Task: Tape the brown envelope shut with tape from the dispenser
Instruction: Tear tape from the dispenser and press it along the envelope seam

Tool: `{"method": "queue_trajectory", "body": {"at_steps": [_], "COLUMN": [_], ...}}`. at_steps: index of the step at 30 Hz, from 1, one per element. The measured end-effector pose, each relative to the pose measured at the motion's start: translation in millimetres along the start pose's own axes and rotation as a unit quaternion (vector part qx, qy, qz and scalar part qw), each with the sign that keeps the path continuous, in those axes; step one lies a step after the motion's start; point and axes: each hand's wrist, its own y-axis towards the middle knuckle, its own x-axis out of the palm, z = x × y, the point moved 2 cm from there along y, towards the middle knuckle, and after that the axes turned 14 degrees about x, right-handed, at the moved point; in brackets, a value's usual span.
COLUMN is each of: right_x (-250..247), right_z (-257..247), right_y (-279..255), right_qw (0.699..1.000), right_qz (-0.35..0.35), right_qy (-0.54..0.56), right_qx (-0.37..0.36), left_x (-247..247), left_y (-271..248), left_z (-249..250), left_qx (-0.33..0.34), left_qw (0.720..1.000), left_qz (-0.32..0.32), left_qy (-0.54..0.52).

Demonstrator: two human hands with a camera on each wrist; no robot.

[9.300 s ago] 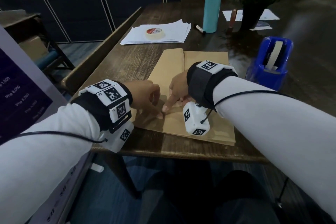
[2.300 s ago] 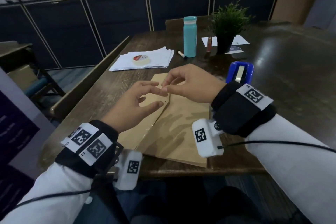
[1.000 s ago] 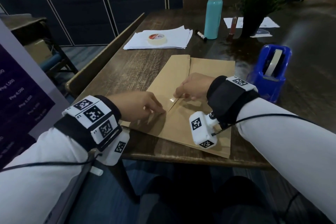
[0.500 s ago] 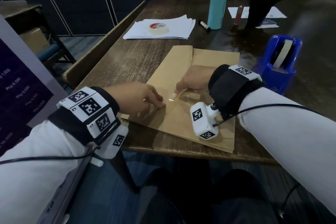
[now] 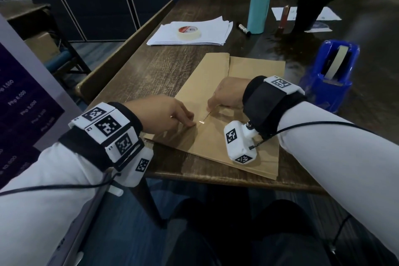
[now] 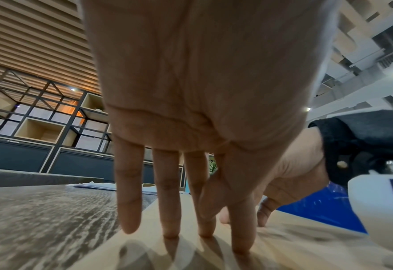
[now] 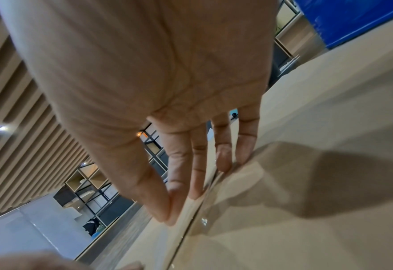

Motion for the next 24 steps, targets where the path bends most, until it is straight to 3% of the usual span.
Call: {"method": "queue_trajectory", "body": {"at_steps": [19,24], "right_x": [3.8,3.9], "right_z": [-0.3,0.6], "right_y": [2.3,1.6], "right_qw": [1.0,1.0], "right_qz": [-0.002,0.001], "right_qy": [-0.001,0.005], "right_qx": [-0.013,-0.014], "left_x": [-5.5,-6.5], "left_y": [-1.9,-0.5], "left_z": [10.5,29.9], "left_qx": [-0.025,-0.03], "left_qw": [0.999,0.997], "left_qz": [0.026,0.014], "left_qy": [-0.008,0.076]}}
